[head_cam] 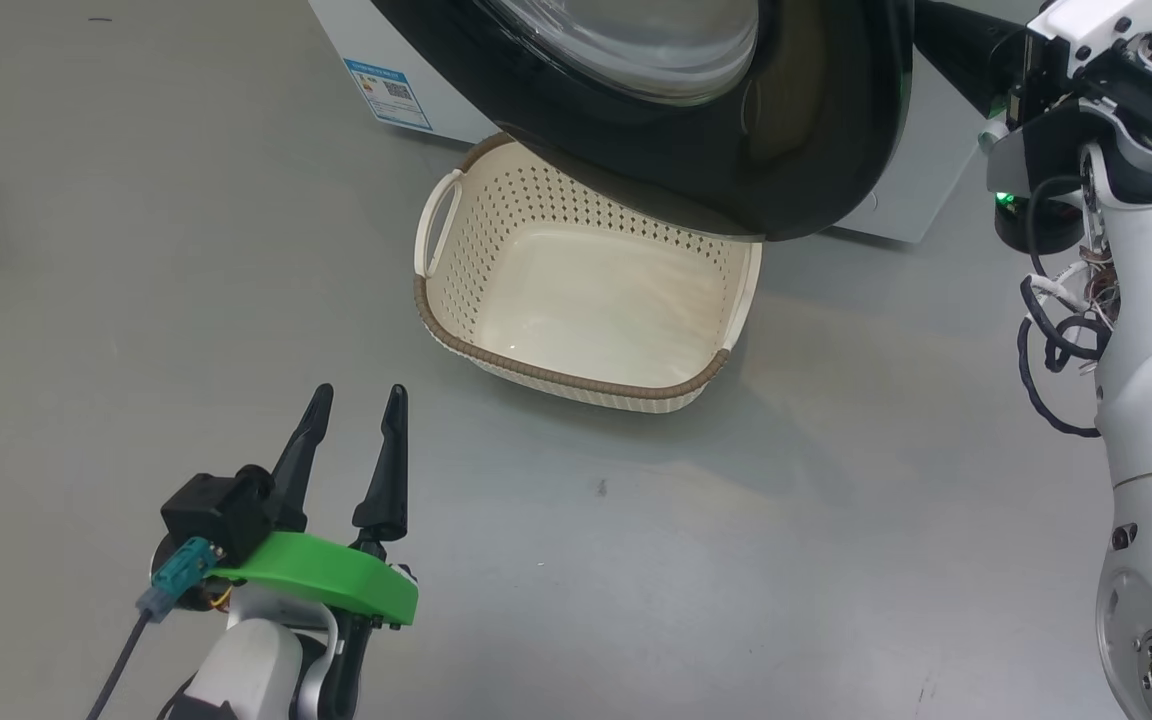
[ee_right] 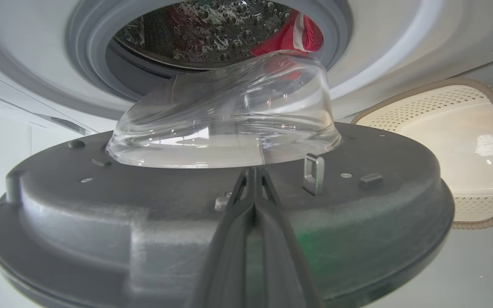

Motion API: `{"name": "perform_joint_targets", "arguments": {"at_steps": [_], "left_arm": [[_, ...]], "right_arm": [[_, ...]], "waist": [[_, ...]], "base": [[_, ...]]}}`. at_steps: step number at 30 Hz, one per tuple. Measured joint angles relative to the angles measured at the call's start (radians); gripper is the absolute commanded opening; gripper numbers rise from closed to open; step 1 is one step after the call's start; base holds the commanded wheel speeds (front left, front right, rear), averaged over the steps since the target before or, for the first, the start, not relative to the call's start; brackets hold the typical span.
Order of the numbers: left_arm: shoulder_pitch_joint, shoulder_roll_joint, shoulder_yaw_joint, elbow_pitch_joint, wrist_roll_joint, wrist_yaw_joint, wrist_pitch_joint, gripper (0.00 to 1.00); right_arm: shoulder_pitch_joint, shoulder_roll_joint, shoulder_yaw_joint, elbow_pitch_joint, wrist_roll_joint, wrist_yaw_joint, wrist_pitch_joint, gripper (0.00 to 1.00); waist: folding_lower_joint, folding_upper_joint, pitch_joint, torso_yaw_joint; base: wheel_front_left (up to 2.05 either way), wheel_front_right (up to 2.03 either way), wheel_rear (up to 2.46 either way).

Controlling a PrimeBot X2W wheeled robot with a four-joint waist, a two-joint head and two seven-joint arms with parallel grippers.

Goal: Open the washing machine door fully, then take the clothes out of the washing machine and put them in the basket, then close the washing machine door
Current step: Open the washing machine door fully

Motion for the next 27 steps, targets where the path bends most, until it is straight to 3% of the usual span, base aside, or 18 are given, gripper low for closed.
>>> {"name": "perform_joint_targets", "arguments": {"at_steps": [27], "left_arm": [[0.003, 0.000, -0.012, -0.001, 0.000, 0.001, 0.000, 1.00]], "right_arm": [[0.091, 0.010, 0.058, 0.049, 0.121, 0.001, 0.106, 0.00]], "waist": [[0.0000, 0.0000, -0.051, 0.004]], "base": [[0.00, 0.00, 0.00]]}}
